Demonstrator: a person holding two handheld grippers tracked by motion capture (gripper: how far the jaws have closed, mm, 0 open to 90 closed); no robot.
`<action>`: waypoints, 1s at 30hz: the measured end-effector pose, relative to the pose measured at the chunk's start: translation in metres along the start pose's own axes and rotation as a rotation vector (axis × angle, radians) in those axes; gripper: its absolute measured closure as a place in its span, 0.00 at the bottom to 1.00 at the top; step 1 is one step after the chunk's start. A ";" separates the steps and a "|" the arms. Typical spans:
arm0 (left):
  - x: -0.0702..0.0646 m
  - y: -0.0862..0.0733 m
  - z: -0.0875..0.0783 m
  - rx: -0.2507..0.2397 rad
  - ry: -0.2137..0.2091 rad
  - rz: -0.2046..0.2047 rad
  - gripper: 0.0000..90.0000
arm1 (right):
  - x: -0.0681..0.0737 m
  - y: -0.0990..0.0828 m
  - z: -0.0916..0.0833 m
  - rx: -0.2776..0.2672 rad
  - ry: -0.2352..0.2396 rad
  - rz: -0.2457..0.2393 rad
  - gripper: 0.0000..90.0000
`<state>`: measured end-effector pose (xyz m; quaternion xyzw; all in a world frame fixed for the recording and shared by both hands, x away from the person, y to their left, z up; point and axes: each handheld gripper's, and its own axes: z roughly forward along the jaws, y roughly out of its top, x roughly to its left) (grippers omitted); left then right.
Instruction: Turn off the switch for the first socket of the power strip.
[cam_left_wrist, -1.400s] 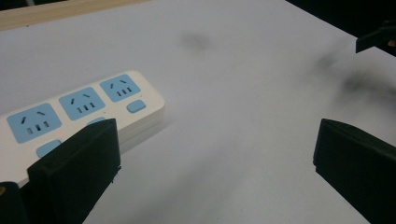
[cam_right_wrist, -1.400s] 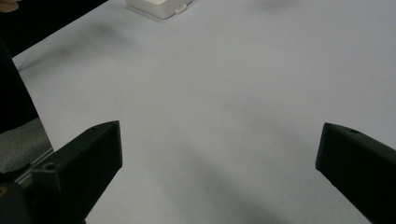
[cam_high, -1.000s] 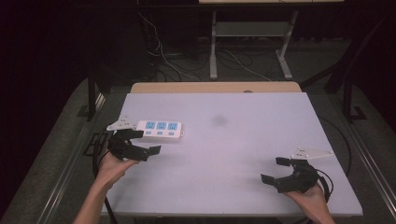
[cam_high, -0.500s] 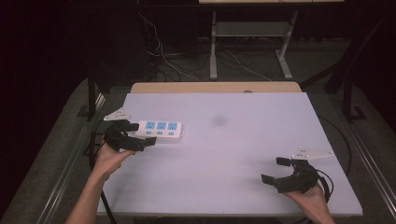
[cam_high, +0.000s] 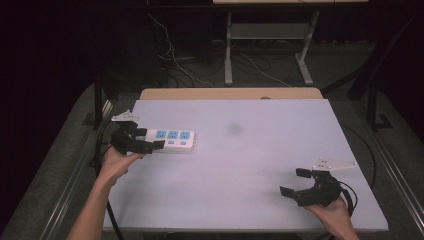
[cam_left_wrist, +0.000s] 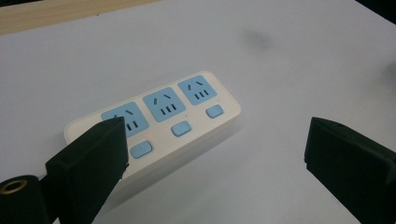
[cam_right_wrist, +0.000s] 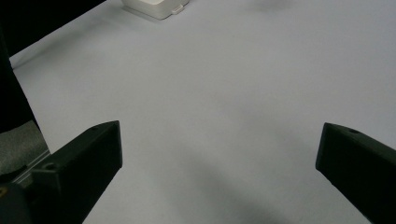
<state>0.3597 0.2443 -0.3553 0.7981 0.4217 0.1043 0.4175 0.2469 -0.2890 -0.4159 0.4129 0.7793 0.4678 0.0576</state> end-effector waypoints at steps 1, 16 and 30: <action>0.001 0.000 0.001 0.001 0.003 -0.005 0.06 | 0.000 0.000 0.000 0.000 0.000 0.000 0.00; 0.015 0.002 0.016 0.038 0.027 -0.035 0.15 | 0.000 0.000 0.000 0.002 0.000 -0.001 0.00; 0.030 0.000 0.024 0.027 0.077 -0.075 0.39 | -0.002 0.000 0.000 0.002 -0.002 -0.004 0.00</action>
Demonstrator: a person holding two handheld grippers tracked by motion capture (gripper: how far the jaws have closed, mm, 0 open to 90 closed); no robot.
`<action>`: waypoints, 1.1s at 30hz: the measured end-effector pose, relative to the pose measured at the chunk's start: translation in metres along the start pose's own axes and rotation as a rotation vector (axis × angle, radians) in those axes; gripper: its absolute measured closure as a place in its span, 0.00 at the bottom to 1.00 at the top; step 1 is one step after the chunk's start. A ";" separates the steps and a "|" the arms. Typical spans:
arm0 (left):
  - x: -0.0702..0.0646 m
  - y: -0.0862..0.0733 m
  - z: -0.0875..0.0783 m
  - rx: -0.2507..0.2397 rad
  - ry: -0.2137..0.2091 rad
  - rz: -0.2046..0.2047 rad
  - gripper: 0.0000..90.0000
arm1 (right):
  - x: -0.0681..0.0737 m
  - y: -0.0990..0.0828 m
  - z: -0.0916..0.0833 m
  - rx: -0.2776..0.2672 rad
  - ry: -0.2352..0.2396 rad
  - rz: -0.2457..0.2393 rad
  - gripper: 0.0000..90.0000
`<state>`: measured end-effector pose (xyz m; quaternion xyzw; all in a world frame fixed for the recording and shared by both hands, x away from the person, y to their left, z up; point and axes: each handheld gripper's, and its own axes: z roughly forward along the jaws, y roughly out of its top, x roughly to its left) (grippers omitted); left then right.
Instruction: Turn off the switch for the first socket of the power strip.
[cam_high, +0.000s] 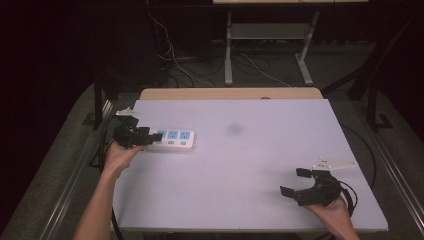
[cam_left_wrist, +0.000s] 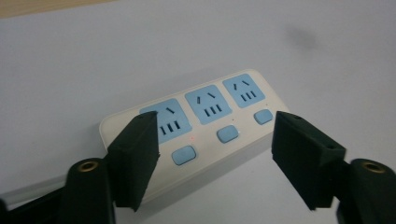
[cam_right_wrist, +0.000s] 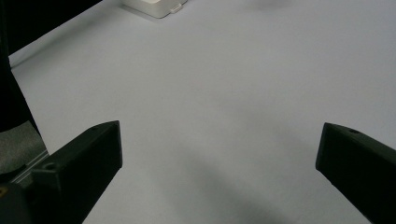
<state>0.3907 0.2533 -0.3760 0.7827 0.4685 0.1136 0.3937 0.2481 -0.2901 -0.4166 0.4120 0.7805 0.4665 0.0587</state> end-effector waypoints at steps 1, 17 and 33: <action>0.001 0.000 0.000 0.000 0.004 -0.001 0.42 | 0.000 0.000 0.000 0.000 0.000 0.000 0.00; 0.017 -0.003 0.015 0.019 0.025 -0.071 0.99 | -0.002 -0.001 -0.002 -0.005 -0.002 0.002 0.00; 0.018 -0.005 0.032 0.093 0.017 -0.050 0.99 | -0.002 -0.001 -0.002 -0.004 -0.004 0.002 0.00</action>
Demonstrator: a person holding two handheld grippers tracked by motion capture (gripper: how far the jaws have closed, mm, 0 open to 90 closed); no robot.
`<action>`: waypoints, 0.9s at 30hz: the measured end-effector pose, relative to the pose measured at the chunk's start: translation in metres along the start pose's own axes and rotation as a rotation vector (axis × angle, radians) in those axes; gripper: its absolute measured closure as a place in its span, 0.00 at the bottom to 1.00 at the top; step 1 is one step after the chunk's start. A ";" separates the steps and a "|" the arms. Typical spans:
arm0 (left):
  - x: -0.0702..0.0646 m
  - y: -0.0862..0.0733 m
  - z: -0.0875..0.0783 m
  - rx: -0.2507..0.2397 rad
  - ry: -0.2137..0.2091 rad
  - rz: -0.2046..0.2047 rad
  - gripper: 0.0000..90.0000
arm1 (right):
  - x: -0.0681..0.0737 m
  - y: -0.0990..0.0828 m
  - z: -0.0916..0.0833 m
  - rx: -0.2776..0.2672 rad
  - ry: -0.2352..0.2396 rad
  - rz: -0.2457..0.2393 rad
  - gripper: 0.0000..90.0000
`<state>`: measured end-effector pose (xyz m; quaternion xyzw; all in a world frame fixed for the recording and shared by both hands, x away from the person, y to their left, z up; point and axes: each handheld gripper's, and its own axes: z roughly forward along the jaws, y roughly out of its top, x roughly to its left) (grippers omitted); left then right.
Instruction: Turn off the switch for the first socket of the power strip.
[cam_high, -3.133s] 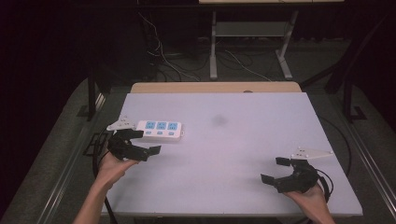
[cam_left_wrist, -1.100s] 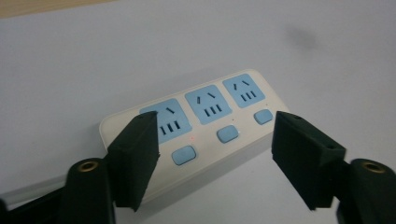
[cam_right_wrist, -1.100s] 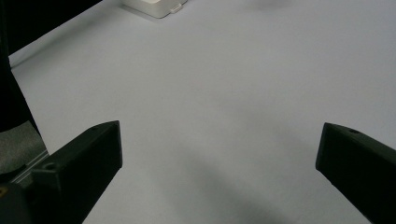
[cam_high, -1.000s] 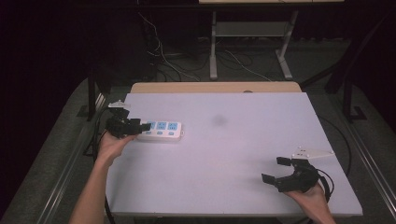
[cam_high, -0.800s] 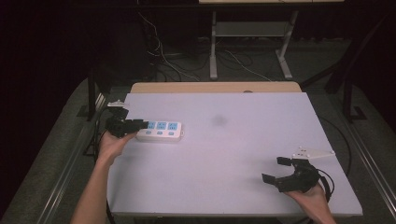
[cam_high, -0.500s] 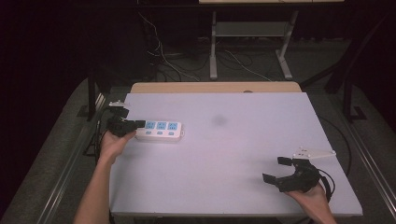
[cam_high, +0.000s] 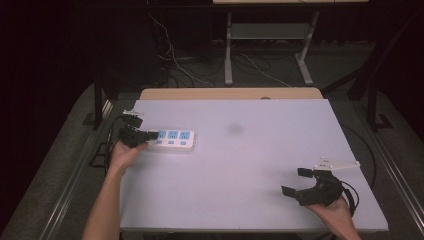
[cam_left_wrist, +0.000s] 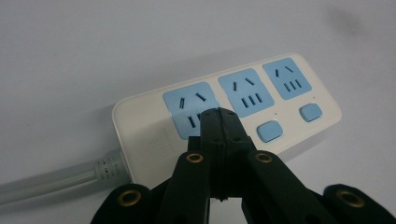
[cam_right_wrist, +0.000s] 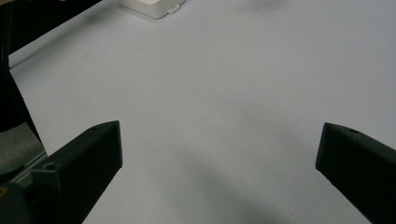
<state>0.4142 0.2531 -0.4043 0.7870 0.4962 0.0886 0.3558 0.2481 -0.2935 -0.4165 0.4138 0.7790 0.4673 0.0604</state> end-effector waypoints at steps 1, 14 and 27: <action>-0.001 0.000 0.001 0.006 0.001 0.000 0.99 | 0.000 0.000 0.000 0.000 0.000 0.000 0.00; -0.002 -0.001 0.008 0.051 -0.010 0.023 0.99 | -0.001 0.000 0.000 0.000 -0.003 -0.001 0.00; -0.007 -0.001 0.009 0.060 0.016 0.030 0.99 | -0.001 0.000 -0.002 0.001 -0.007 -0.003 0.00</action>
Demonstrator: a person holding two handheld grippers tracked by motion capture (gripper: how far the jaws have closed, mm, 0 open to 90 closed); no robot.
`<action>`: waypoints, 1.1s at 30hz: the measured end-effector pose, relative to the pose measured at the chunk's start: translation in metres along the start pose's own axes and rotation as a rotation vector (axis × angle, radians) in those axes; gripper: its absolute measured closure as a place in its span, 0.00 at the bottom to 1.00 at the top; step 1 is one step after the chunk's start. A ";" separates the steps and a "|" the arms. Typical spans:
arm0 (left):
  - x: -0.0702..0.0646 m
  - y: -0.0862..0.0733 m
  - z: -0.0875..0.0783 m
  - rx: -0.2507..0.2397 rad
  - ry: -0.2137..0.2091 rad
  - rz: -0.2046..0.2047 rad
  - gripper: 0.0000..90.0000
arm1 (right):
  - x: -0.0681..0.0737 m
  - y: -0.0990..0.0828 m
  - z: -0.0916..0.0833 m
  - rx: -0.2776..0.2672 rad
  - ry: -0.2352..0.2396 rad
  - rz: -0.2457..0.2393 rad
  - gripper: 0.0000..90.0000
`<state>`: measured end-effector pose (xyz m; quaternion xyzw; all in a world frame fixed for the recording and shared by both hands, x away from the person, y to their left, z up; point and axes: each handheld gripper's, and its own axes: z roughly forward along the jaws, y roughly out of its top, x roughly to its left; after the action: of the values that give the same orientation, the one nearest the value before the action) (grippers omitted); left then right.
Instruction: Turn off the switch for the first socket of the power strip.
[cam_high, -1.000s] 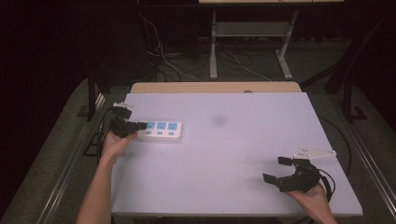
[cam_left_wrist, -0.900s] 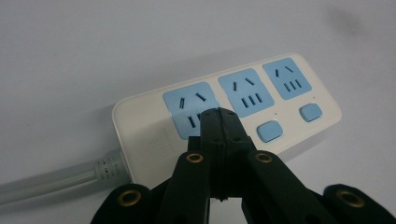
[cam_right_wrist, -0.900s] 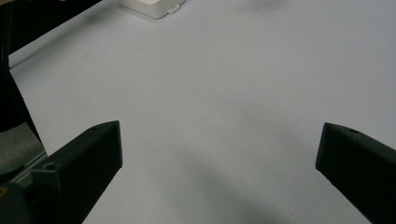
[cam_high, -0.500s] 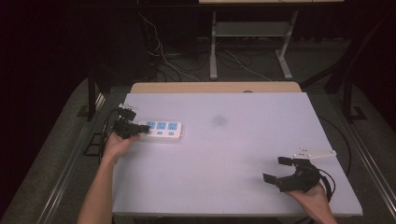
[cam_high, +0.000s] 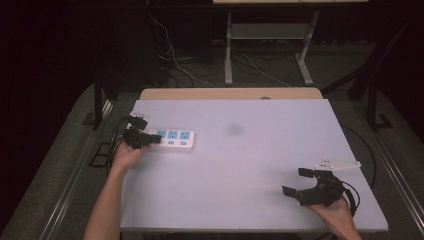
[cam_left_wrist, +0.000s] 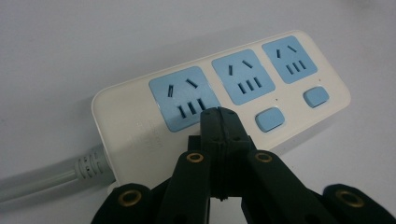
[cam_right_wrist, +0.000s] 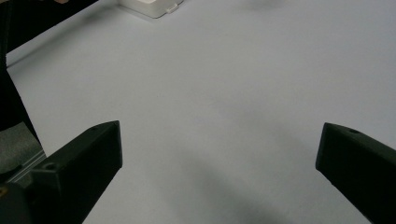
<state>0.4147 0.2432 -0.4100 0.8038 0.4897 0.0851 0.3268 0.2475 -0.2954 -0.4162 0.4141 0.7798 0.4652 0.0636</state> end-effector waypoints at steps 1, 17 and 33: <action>-0.001 0.000 0.000 0.002 0.001 0.006 1.00 | 0.000 0.000 0.000 -0.001 -0.001 0.001 0.00; 0.000 -0.003 0.002 -0.020 0.001 -0.014 1.00 | -0.004 -0.002 -0.007 -0.012 -0.016 0.004 0.00; -0.004 0.000 -0.003 -0.022 0.030 -0.022 1.00 | -0.005 -0.001 -0.006 -0.015 -0.017 0.010 0.00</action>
<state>0.4117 0.2413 -0.4066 0.7933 0.5025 0.0990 0.3293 0.2472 -0.3029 -0.4157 0.4213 0.7737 0.4678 0.0713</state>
